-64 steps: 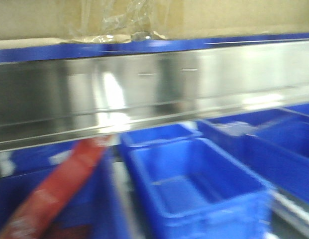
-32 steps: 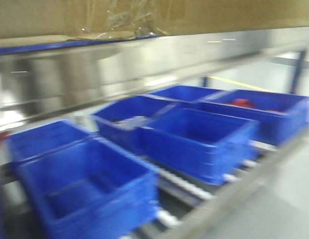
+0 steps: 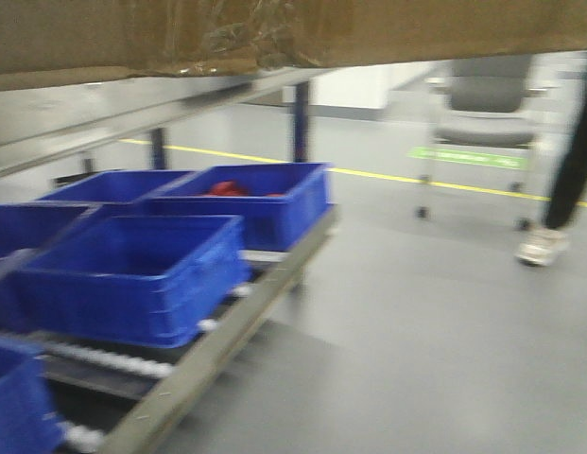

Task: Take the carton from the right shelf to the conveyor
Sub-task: 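Hold the carton with both grippers while the base turns and drives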

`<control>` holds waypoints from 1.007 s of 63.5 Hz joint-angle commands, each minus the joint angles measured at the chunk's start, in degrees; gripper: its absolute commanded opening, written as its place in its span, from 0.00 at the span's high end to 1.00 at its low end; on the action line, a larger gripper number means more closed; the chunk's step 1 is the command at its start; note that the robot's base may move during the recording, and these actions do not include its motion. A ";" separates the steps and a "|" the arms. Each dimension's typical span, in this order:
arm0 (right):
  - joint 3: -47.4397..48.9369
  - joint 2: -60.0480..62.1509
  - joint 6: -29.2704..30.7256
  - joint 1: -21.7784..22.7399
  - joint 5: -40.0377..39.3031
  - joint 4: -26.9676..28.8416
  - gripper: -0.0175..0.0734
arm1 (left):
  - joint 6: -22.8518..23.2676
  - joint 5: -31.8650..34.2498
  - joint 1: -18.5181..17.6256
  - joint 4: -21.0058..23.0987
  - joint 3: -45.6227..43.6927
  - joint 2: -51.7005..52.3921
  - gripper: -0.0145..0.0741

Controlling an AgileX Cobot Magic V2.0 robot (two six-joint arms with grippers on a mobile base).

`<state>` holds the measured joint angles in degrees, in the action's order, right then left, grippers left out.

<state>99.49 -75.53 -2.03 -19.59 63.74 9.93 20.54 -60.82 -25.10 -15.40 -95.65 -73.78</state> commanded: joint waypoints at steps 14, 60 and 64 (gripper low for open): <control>0.29 0.77 0.63 0.47 -2.70 -1.60 0.88 | -0.82 0.66 0.14 -2.36 -0.33 0.77 0.85; 0.29 0.77 0.63 0.47 -2.70 -1.60 0.88 | -0.82 0.66 0.14 -2.36 -0.33 0.77 0.85; 0.29 0.77 0.63 0.47 -2.70 -1.60 0.88 | -0.82 0.66 0.14 -2.36 -0.33 0.77 0.85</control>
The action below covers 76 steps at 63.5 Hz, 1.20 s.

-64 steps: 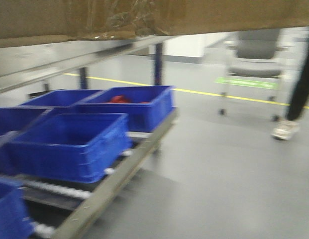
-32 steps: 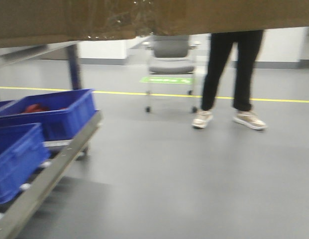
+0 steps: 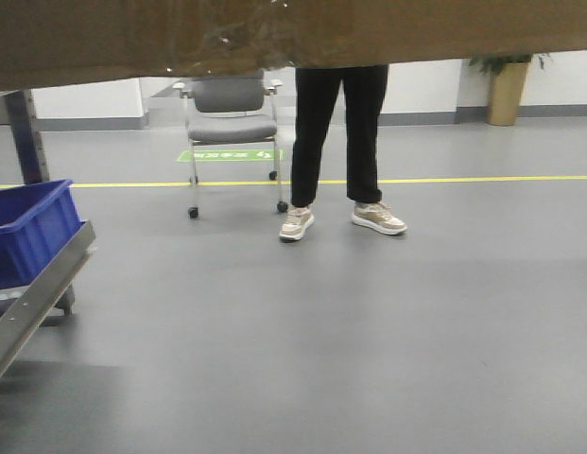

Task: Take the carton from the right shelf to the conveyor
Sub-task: 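Hold the carton with both grippers while the base turns and drives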

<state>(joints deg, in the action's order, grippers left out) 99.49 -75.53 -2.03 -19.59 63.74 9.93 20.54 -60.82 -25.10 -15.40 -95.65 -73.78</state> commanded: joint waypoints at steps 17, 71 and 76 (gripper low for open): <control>0.29 0.77 0.63 0.47 -2.70 -1.60 0.88 | -0.82 0.66 0.14 -2.36 -0.33 0.77 0.85; 0.29 0.77 0.63 0.47 -2.70 -1.60 0.88 | -0.82 0.66 0.14 -2.36 -0.33 0.77 0.85; 0.29 0.77 0.63 0.47 -2.70 -1.60 0.88 | -0.82 0.66 0.14 -2.36 -0.33 0.77 0.85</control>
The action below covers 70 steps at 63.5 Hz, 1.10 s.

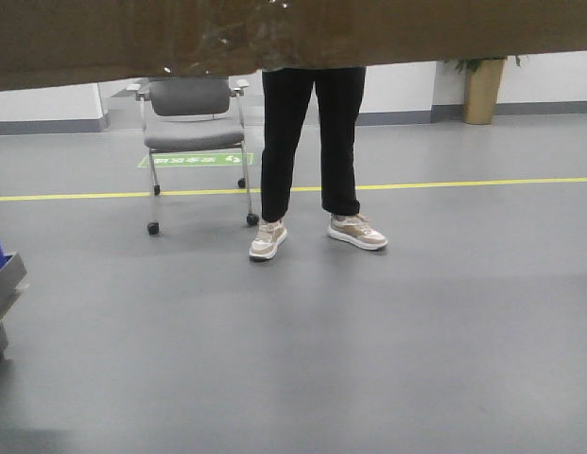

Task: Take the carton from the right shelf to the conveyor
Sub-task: 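Hold the carton with both grippers while the base turns and drives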

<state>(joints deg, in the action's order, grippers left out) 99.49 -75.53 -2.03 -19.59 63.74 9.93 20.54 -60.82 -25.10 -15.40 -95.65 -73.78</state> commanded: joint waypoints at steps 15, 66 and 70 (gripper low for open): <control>0.29 0.77 0.63 0.47 -2.70 -1.60 0.88 | -0.82 0.66 0.14 -2.93 -0.33 0.77 0.85; 0.29 0.77 0.63 0.47 -2.93 -1.60 0.88 | -0.82 0.66 0.14 -3.12 -0.33 0.77 0.85; 0.29 0.77 0.63 0.47 -2.93 -1.60 0.88 | -0.82 0.66 0.14 -3.12 -0.33 0.77 0.85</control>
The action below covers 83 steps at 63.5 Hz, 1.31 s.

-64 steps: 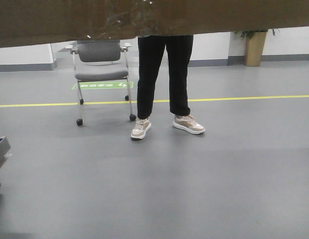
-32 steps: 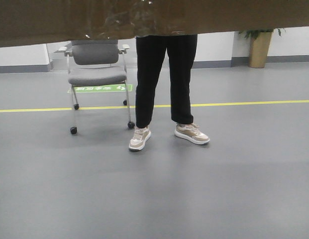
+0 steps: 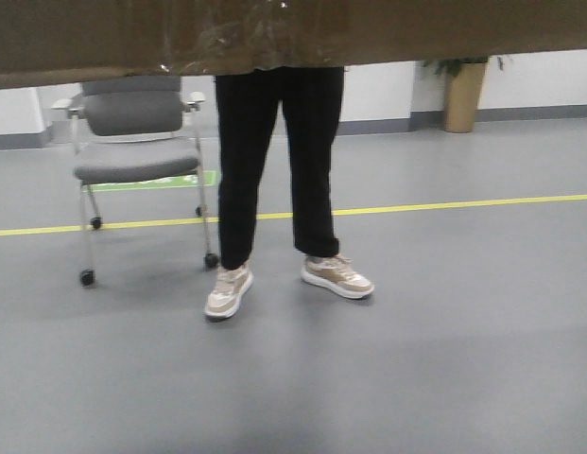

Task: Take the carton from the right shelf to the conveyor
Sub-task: 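Hold the carton with both grippers while the base turns and drives, then carry the carton over the grey conveyor belt with both grippers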

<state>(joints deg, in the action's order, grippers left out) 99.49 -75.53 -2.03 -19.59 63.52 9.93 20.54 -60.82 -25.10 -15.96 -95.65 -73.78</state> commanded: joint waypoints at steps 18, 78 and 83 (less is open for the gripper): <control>0.29 0.77 0.63 0.47 -2.72 -1.60 0.88 | -0.82 0.66 0.14 -2.81 -0.33 0.77 0.85; 0.29 0.77 0.63 0.47 -2.72 -1.60 0.88 | -0.82 0.66 0.14 -2.81 -0.33 0.77 0.85; 0.29 0.77 0.63 0.47 -2.72 -1.60 0.88 | -0.82 0.66 0.14 -2.81 -0.33 0.77 0.85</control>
<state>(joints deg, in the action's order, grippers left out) 99.49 -75.63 -2.03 -19.59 63.29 9.93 20.54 -60.72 -25.10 -16.09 -95.65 -73.78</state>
